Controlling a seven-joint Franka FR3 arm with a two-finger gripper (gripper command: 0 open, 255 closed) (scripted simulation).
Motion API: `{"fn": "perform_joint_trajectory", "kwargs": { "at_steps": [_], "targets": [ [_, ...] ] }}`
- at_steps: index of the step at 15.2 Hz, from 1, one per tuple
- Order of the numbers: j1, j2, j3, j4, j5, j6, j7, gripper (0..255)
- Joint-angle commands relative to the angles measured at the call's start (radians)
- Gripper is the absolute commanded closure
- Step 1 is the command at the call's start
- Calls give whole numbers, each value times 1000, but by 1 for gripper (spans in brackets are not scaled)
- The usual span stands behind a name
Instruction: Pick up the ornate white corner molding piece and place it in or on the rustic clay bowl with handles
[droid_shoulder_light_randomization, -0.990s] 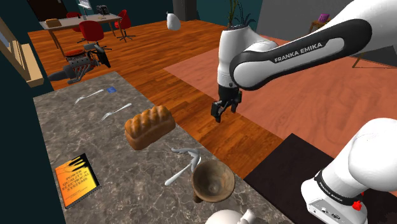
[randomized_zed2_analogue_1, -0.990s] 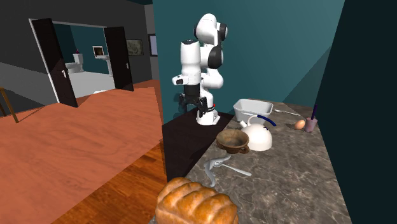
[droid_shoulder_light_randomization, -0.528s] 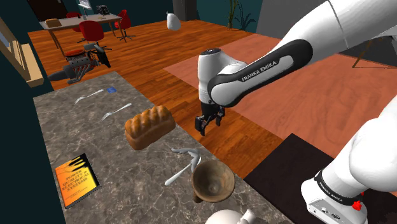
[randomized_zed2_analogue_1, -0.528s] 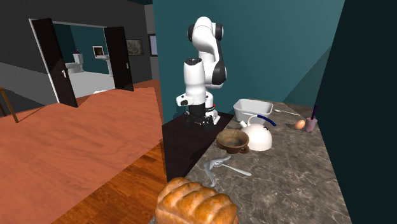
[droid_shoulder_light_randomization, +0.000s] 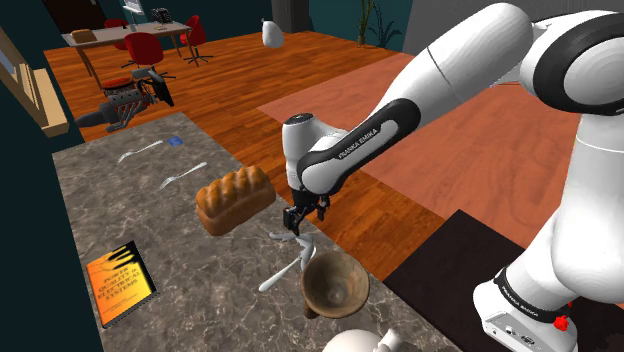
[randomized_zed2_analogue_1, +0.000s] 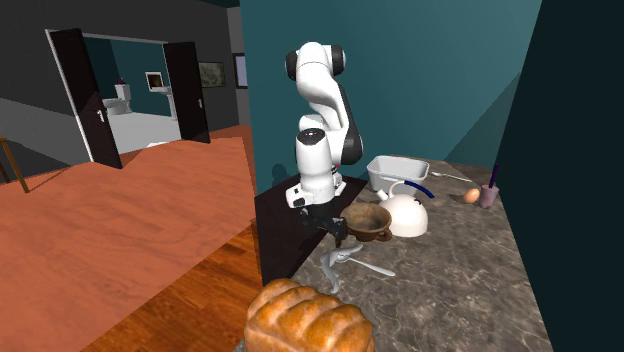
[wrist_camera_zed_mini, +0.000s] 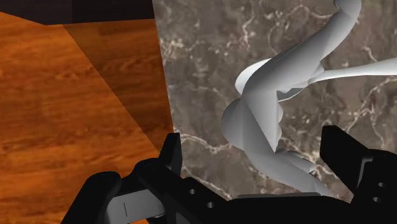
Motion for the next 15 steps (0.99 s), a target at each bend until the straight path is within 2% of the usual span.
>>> {"fn": "perform_joint_trajectory", "kwargs": {
  "at_steps": [1, 9, 15],
  "targets": [
    [17, 68, -4, 46, -13, 12, 18, 0],
    [35, 136, -19, 26, -35, 98, 33, 0],
    [35, 136, -19, 27, -35, 98, 33, 0]
  ]
}}
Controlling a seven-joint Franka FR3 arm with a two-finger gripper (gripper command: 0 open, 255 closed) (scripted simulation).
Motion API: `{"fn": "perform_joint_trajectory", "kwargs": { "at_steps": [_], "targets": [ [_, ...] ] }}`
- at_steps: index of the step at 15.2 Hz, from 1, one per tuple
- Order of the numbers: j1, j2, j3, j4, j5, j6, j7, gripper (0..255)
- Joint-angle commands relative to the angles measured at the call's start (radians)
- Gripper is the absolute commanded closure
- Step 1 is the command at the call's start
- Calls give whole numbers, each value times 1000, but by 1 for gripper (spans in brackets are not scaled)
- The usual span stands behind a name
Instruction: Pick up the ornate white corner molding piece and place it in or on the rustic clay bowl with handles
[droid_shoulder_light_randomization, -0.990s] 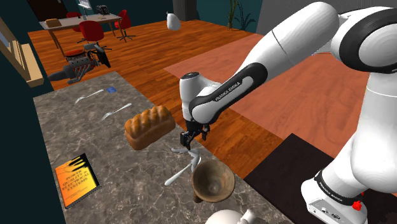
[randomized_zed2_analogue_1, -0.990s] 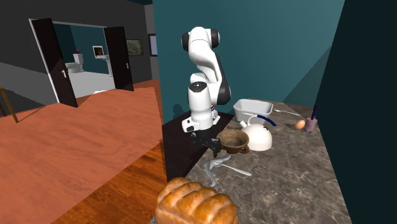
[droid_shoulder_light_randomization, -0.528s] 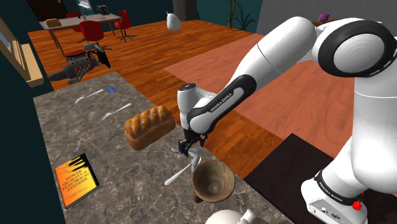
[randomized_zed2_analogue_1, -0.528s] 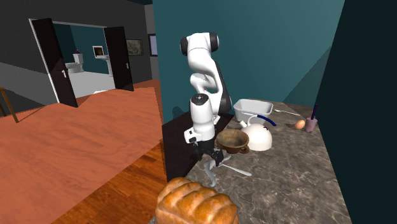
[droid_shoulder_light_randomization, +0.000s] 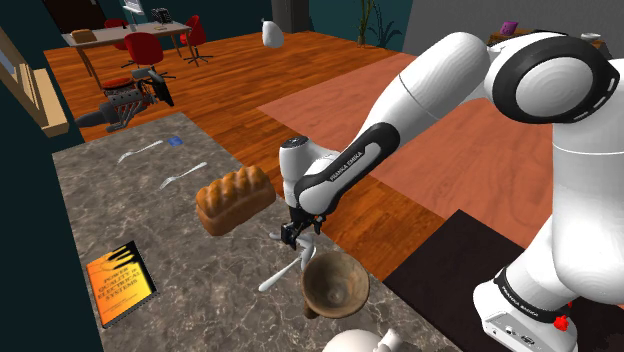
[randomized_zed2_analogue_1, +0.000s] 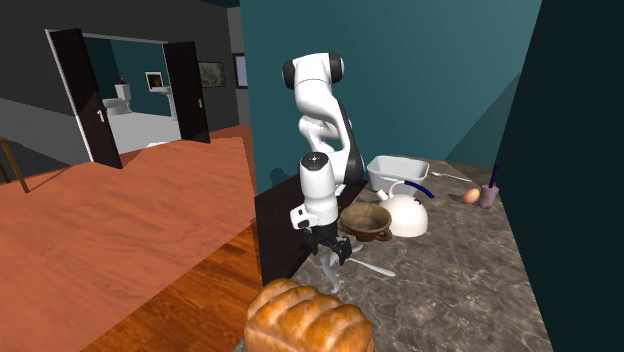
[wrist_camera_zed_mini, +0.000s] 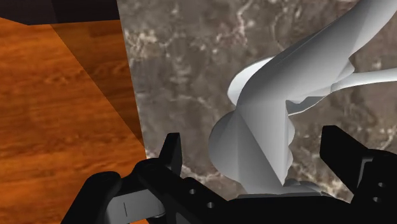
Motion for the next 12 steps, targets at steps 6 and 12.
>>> {"fn": "perform_joint_trajectory", "kwargs": {
  "at_steps": [6, 12],
  "targets": [
    [0, 0, 0, 0, 0, 0, 0, 255],
    [-2, -11, 3, -1, 4, -10, -1, 255]
  ]
}}
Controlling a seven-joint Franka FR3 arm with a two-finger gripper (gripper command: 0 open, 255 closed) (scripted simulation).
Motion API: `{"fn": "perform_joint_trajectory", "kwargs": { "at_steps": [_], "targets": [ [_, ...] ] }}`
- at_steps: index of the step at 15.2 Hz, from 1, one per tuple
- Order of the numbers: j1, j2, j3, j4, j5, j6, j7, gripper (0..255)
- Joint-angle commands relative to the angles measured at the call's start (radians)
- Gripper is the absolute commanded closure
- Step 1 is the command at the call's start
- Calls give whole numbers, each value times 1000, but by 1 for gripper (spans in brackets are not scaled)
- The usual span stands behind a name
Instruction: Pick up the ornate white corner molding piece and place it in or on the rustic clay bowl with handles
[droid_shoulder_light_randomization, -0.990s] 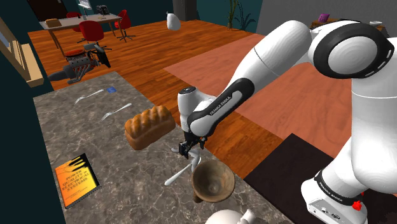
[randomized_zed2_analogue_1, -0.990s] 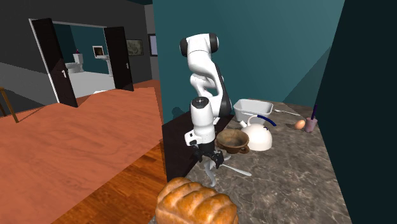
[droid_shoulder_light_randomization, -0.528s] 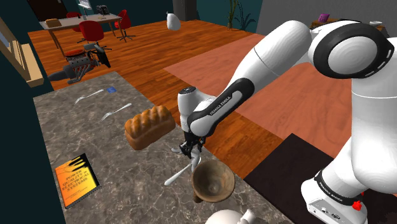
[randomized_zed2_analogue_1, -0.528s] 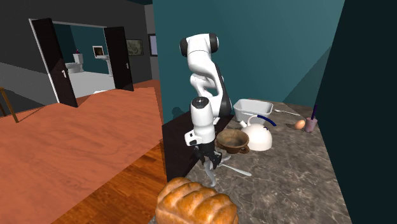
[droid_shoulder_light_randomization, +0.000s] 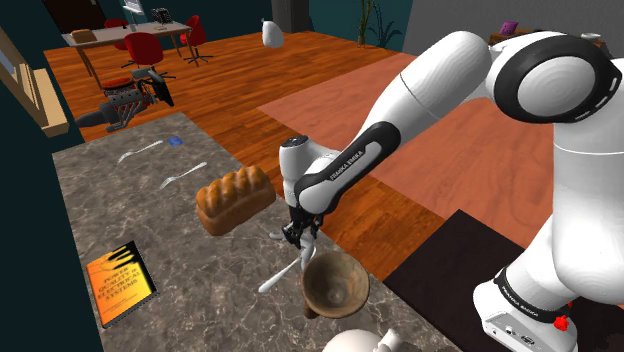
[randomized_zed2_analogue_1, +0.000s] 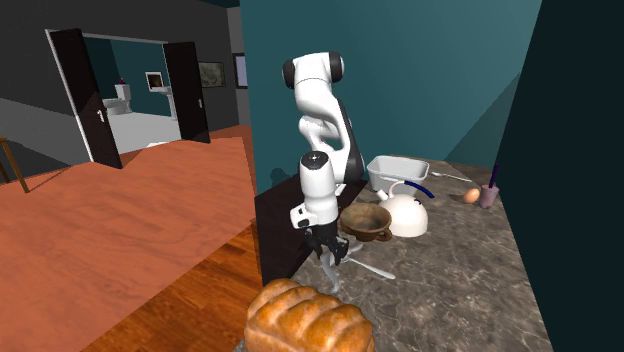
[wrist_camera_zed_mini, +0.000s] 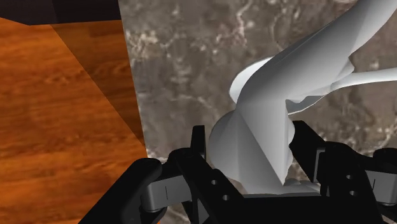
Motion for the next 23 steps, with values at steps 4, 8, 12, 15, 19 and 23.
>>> {"fn": "perform_joint_trajectory", "kwargs": {
  "at_steps": [4, 8, 12, 15, 19, 23],
  "targets": [
    [-9, -48, 12, -1, 16, -46, -6, 255],
    [-17, -89, 21, 2, 31, -88, -11, 255],
    [-24, -128, 29, 8, 44, -132, -16, 255],
    [-28, -156, 34, 15, 55, -165, -19, 255],
    [-33, -191, 40, 27, 67, -211, -23, 255],
    [-38, -223, 44, 43, 79, -257, -27, 255]
  ]
}}
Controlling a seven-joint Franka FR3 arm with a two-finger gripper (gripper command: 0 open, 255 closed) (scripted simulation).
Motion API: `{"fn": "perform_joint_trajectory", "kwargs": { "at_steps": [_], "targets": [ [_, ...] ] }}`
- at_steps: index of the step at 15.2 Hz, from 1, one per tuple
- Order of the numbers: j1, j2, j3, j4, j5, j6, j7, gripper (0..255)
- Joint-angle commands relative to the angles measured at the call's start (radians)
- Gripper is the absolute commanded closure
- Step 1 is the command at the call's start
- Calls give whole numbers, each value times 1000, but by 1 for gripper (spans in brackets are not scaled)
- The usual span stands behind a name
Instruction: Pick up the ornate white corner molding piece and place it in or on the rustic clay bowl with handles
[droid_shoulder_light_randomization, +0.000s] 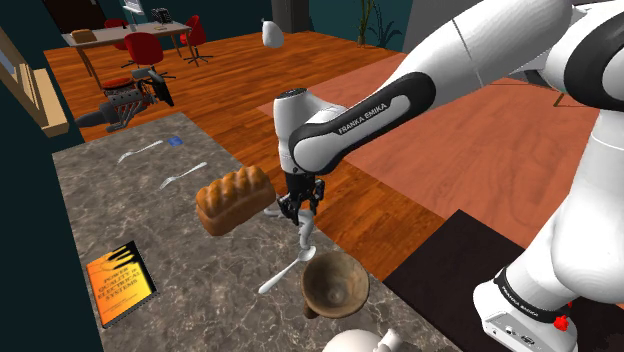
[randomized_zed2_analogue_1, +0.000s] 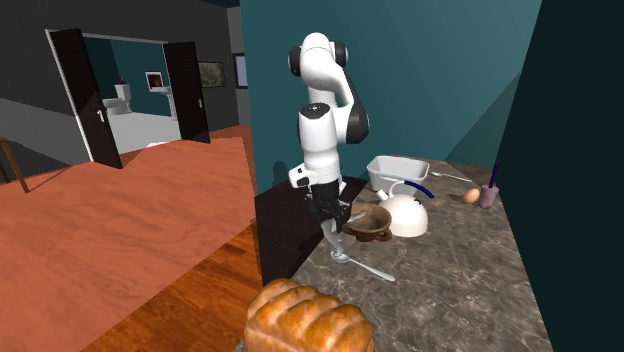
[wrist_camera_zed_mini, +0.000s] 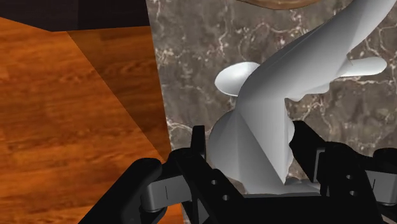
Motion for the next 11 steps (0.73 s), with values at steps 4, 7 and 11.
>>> {"fn": "perform_joint_trajectory", "kwargs": {
  "at_steps": [4, 7, 11],
  "targets": [
    [-6, -42, 5, 18, 15, -59, -5, 255],
    [-9, -63, 7, 35, 22, -95, -7, 255],
    [-11, -145, 19, -50, 56, -87, -11, 255]
  ]
}}
